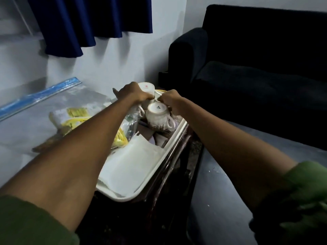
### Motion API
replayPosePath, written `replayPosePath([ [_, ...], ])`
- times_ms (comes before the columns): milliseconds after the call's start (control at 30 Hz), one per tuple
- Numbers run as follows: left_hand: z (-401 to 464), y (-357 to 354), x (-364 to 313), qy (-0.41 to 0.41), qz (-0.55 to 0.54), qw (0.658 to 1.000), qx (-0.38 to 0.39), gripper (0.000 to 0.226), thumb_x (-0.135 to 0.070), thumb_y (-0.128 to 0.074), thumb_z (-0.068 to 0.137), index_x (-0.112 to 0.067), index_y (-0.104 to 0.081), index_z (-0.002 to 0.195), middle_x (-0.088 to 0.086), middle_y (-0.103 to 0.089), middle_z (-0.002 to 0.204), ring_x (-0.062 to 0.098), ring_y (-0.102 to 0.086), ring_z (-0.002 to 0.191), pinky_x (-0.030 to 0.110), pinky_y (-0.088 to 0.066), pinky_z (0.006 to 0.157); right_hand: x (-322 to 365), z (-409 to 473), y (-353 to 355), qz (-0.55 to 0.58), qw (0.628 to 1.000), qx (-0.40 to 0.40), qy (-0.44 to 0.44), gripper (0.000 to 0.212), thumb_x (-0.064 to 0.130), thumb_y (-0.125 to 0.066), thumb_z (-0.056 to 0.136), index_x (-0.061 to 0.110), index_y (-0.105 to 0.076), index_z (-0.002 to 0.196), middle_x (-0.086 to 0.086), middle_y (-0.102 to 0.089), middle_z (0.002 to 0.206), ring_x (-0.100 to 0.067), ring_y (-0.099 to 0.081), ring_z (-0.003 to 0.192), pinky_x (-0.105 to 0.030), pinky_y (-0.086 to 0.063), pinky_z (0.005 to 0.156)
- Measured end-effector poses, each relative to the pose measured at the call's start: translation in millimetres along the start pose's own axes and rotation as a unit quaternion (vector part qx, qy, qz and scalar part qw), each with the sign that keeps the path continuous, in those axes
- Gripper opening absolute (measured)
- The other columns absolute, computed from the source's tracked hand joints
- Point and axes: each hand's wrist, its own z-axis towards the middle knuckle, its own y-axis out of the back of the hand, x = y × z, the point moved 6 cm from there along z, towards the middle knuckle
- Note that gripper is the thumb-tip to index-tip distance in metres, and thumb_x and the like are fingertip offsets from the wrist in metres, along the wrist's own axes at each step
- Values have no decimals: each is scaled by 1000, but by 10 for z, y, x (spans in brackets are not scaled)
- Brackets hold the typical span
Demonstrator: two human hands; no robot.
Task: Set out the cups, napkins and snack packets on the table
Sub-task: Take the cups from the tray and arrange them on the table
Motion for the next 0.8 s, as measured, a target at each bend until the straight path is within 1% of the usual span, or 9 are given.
replayPosePath([
  [33, -1, 17, 0, 3, 10, 1000, -8, 68, -62, -67, 71, -13, -55, 116, 14, -61, 125, 31, -52, 124, 50, -12, 117, 11, 3, 5, 4, 1000, 2, -2, 4, 5, -57, 86, 7, -56, 83, -8, -50, 67, -18, -48, 55, -24, -35, 47],
  [100, -12, 50, -12, 4, 20, 1000, -23, 68, -65, -65, 71, -13, -55, 115, 14, -63, 122, 30, -53, 123, 53, -3, 117, 25, 15, 15, 15, 1000, 4, -5, 17, 4, -57, 86, 6, -53, 70, -8, -49, 65, -19, -48, 55, -26, -36, 49],
  [200, -70, 126, -73, -4, 3, 999, -52, 73, -65, -65, 69, -14, -51, 120, 13, -63, 122, 29, -53, 123, 51, -1, 118, 106, -47, 60, 46, 999, 8, 4, 22, 0, -56, 85, 7, -51, 65, -8, -50, 67, -18, -49, 58, -28, -37, 52],
  [333, -248, 301, -204, -15, -60, 994, -90, 76, -61, -69, 68, -13, -48, 123, 12, -63, 122, 28, -53, 123, 48, -11, 118, 287, -218, 206, 86, 996, 6, 32, 26, -4, -50, 88, 10, -50, 66, -5, -50, 67, -13, -49, 56, -22, -31, 50],
  [400, -416, 404, -293, -25, -98, 988, -115, 76, -57, -71, 68, -12, -47, 124, 13, -62, 123, 30, -53, 121, 46, -20, 116, 393, -362, 323, 99, 994, 4, 48, 29, -5, -46, 89, 10, -48, 64, -5, -50, 61, -11, -46, 51, -21, -28, 50],
  [467, -587, 452, -361, -27, -145, 981, -127, 74, -53, -73, 68, -12, -46, 124, 14, -62, 123, 33, -55, 117, 44, -36, 106, 449, -501, 406, 110, 992, 13, 56, 33, -6, -39, 91, 9, -45, 62, -6, -50, 52, -10, -43, 46, -20, -25, 49],
  [533, -798, 505, -426, -32, -187, 973, -135, 75, -50, -74, 67, -12, -45, 125, 14, -61, 122, 35, -57, 113, 39, -45, 91, 472, -698, 526, 125, 990, -4, 68, 33, -8, -40, 88, 10, -45, 61, -9, -48, 57, -13, -44, 50, -20, -26, 51],
  [667, -1263, 583, -555, -36, -233, 962, -135, 71, -48, -74, 67, -13, -46, 121, 12, -62, 121, 32, -58, 110, 36, -47, 83, 420, -1192, 762, 186, 979, -15, 82, 30, -5, -41, 90, 12, -48, 66, -6, -51, 65, -12, -51, 52, -21, -32, 54],
  [800, -1842, 577, -644, -44, -271, 952, -139, 65, -49, -75, 67, -16, -48, 115, 8, -64, 115, 31, -60, 106, 33, -43, 76, 235, -1742, 1002, 222, 972, -4, 74, 16, -2, -44, 91, 9, -53, 85, -5, -54, 75, -16, -55, 62, -23, -38, 57],
])
